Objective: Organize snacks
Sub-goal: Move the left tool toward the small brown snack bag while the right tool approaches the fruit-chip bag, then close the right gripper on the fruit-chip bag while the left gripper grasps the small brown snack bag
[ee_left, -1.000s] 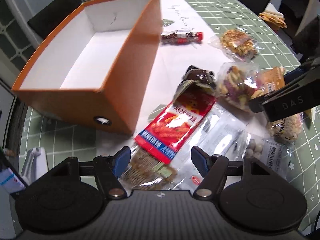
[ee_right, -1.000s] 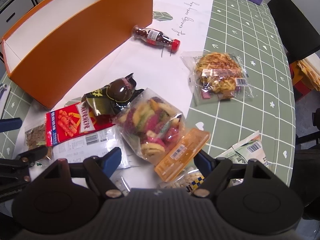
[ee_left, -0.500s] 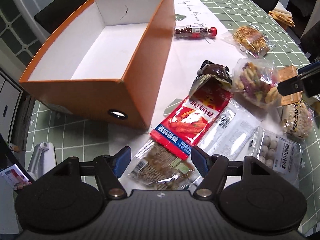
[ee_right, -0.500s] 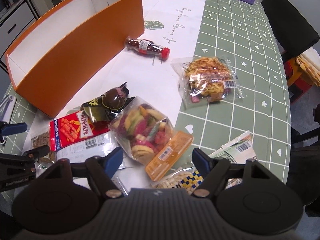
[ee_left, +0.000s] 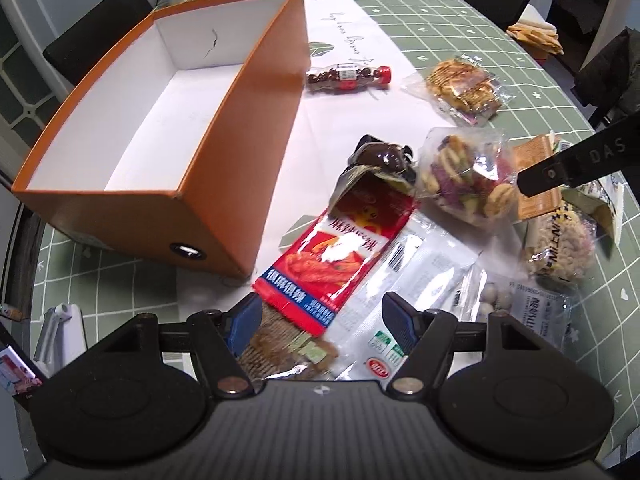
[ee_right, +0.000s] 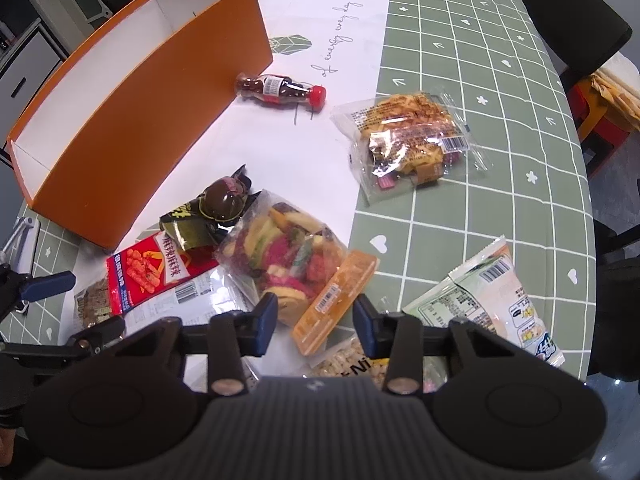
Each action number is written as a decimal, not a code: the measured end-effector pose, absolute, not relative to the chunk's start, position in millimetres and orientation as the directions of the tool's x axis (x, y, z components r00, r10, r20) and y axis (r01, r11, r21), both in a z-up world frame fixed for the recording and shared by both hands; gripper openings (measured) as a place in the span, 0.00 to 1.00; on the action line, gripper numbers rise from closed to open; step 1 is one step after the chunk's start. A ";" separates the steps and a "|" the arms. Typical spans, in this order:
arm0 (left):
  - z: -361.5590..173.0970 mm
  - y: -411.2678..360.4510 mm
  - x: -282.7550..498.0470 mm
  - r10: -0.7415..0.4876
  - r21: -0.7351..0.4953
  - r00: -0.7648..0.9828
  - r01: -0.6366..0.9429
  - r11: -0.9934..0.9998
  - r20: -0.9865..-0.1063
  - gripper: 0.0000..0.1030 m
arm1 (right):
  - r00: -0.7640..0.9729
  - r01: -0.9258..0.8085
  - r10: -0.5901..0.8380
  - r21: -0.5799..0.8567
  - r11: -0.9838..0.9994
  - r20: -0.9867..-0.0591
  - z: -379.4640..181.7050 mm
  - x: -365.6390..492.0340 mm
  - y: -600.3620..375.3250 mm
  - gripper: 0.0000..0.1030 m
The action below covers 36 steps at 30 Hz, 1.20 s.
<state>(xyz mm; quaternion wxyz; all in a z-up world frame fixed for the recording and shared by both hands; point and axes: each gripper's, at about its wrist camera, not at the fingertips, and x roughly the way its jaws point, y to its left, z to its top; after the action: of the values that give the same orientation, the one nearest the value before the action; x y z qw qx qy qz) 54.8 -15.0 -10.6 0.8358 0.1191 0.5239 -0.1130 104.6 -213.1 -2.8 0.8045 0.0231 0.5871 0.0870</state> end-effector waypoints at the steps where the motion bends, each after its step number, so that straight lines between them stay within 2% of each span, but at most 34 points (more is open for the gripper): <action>1: -9.9 -16.6 55.5 -0.070 0.078 0.429 0.317 0.945 -0.901 0.79 | 0.297 -0.112 0.170 0.143 0.983 -0.940 -2.4 104.4 -213.9 0.36; 5: -8.2 -20.9 59.6 -0.097 0.055 0.433 0.325 0.944 -0.896 0.77 | 0.297 -0.112 0.170 0.142 0.983 -0.940 -2.6 103.6 -214.7 0.33; 17: -11.2 -30.0 68.3 -0.216 -0.067 0.395 0.357 0.932 -0.893 0.44 | 0.282 -0.081 0.164 0.147 0.986 -0.945 -12.5 103.0 -222.1 0.30; 27: -11.4 -45.9 76.6 -0.224 -0.045 0.430 0.389 0.920 -0.874 0.44 | 0.345 -0.103 0.164 0.137 0.985 -0.924 -2.8 99.0 -223.3 0.27; 28: -10.1 -46.1 77.0 -0.232 -0.043 0.452 0.389 0.920 -0.862 0.46 | 0.344 -0.102 0.169 0.142 0.985 -0.924 -2.8 98.9 -223.7 0.27; 32: -5.0 -44.2 77.9 -0.296 -0.071 0.514 0.413 0.908 -0.805 0.65 | 0.399 -0.123 0.216 0.182 0.976 -0.891 -0.2 93.5 -225.9 0.27; 35: -3.7 -45.3 80.5 -0.336 -0.095 0.513 0.439 0.894 -0.790 0.66 | 0.425 -0.154 0.222 0.171 0.973 -0.877 1.0 91.7 -225.0 0.30; 36: -3.8 -47.3 81.0 -0.337 -0.086 0.515 0.450 0.889 -0.788 0.66 | 0.428 -0.159 0.226 0.173 0.972 -0.875 0.9 91.9 -225.3 0.35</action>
<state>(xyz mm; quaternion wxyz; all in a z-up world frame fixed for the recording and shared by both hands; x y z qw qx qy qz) 81.0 -47.3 -3.8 0.8681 0.0645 0.4369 -0.2268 91.9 -225.3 0.9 0.8443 0.0320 0.5227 0.1141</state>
